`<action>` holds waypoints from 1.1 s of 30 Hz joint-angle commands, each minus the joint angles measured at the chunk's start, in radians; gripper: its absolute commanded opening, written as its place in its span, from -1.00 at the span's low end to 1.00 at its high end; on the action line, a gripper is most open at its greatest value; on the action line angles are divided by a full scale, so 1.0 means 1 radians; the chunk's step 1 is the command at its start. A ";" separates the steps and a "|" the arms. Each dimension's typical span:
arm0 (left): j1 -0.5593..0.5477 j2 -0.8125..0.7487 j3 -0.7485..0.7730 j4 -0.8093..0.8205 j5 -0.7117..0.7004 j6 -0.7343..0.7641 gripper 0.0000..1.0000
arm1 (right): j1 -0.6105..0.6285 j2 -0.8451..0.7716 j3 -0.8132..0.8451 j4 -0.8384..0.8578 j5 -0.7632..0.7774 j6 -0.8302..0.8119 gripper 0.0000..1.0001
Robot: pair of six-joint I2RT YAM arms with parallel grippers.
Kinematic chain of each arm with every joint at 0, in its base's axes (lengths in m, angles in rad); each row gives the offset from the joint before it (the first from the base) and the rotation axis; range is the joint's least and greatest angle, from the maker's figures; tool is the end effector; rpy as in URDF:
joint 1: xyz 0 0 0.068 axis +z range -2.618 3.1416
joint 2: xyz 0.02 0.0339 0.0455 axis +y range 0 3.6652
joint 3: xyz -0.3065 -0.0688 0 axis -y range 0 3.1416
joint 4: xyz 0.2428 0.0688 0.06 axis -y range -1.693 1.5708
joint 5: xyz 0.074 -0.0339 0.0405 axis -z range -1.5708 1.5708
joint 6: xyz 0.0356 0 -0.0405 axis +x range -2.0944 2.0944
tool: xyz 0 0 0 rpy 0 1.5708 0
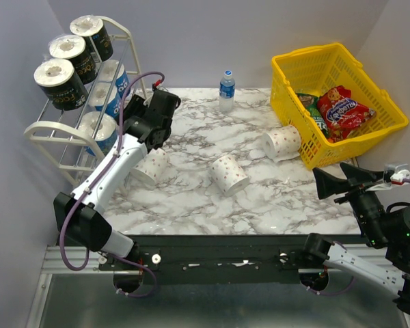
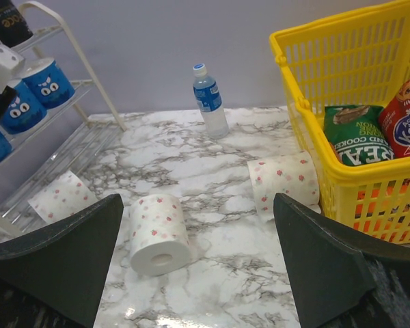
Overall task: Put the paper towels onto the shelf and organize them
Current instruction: Place the paper towel on the shelf.
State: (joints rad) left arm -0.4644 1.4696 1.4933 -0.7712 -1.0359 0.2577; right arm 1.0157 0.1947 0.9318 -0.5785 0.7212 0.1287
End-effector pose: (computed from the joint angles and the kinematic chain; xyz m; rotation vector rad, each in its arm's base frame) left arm 0.2801 -0.1061 0.4215 0.2436 2.0686 1.0546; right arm -0.0020 -0.0479 0.3963 -0.0398 1.4654 0.4263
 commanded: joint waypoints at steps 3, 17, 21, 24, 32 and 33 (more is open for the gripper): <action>-0.040 -0.037 -0.090 -0.049 0.079 -0.027 0.03 | 0.006 -0.015 -0.007 -0.018 0.030 -0.017 1.00; 0.056 -0.014 -0.183 -0.047 -0.013 -0.112 -0.16 | 0.007 -0.011 0.001 -0.006 0.024 -0.034 1.00; 0.090 -0.003 -0.154 -0.037 -0.018 -0.112 -0.16 | 0.006 -0.021 -0.013 -0.004 0.026 -0.024 1.00; 0.110 0.014 -0.130 -0.063 -0.027 -0.133 -0.16 | 0.007 -0.020 -0.022 -0.004 0.026 -0.023 1.00; 0.145 0.011 -0.154 -0.089 -0.032 -0.176 -0.17 | 0.006 -0.015 -0.010 -0.004 0.029 -0.034 1.00; 0.145 0.008 -0.156 -0.091 -0.032 -0.181 -0.17 | 0.007 -0.017 -0.010 -0.006 0.029 -0.035 1.00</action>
State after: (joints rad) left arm -0.3401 1.4761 1.3445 -0.8307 -1.0252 0.1207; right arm 1.0157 0.1928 0.9226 -0.5777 0.7216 0.1112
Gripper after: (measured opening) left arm 0.420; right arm 0.998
